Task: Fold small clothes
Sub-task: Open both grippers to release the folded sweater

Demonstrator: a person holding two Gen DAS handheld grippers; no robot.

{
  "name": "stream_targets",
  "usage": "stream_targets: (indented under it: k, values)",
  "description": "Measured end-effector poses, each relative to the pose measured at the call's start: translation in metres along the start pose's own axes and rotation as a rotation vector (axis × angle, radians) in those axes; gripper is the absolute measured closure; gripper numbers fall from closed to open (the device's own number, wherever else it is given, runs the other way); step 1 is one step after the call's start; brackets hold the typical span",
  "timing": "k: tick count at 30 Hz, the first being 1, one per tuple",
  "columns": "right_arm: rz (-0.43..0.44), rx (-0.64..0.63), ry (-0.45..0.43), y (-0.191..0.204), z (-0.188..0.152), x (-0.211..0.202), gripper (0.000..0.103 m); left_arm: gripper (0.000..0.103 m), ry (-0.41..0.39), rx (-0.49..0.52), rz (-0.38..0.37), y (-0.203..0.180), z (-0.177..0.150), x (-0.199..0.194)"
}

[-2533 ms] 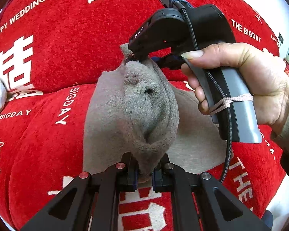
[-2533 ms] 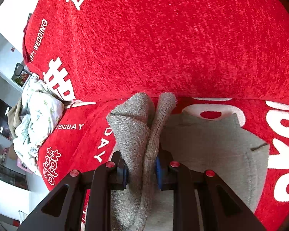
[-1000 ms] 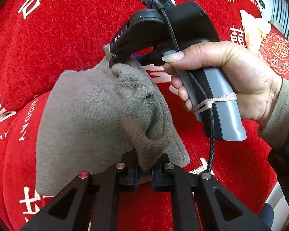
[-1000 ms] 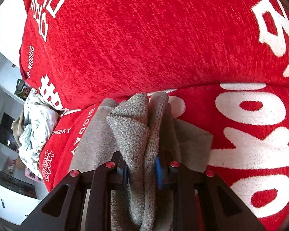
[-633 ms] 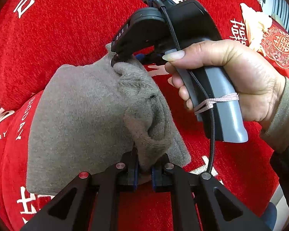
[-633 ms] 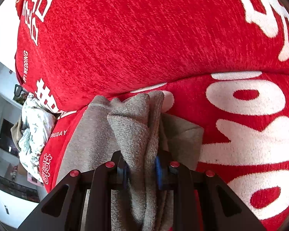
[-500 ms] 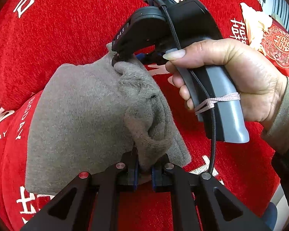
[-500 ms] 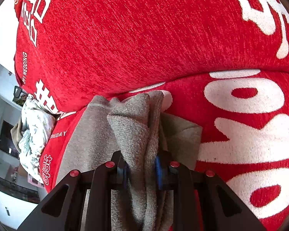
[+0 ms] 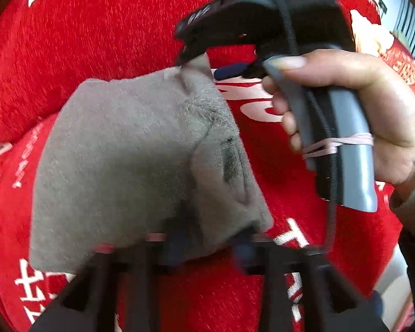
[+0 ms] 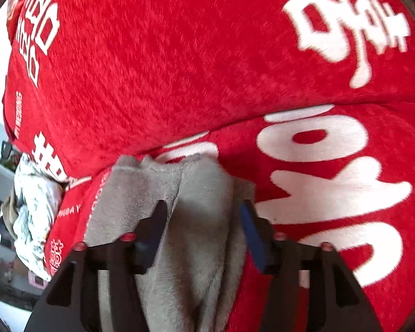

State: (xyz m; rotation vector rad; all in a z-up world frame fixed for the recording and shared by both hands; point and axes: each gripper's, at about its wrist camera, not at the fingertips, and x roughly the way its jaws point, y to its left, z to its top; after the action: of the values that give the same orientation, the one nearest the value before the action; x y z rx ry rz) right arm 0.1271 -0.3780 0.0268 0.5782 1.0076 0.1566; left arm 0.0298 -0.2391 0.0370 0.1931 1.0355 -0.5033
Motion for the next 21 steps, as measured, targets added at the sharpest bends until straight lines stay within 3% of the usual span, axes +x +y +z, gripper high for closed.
stream_targets:
  k: [1,2,8,15,18,21]
  values:
    - [-0.006,-0.011,-0.016,0.002,-0.001,-0.009,0.036,0.033,-0.012,-0.02,-0.005,0.003,-0.001,-0.003]
    - [-0.007,-0.016,-0.027,0.004,-0.001,-0.014,0.031,0.031,-0.025,-0.035,-0.001,0.005,-0.001,-0.006]
    - [0.031,-0.066,-0.055,0.027,-0.013,-0.041,0.028,0.031,-0.009,-0.059,-0.029,0.019,-0.006,-0.015]
    - [0.153,-0.167,0.019,0.066,-0.039,-0.032,0.028,0.031,-0.018,-0.057,-0.01,0.026,-0.014,-0.028]
    - [0.098,-0.151,0.062,0.06,-0.048,-0.013,0.028,0.031,-0.021,-0.065,0.012,0.032,-0.017,-0.034]
    - [0.04,-0.096,0.052,0.038,-0.051,-0.004,0.028,0.031,-0.024,-0.069,0.025,0.038,-0.019,-0.037]
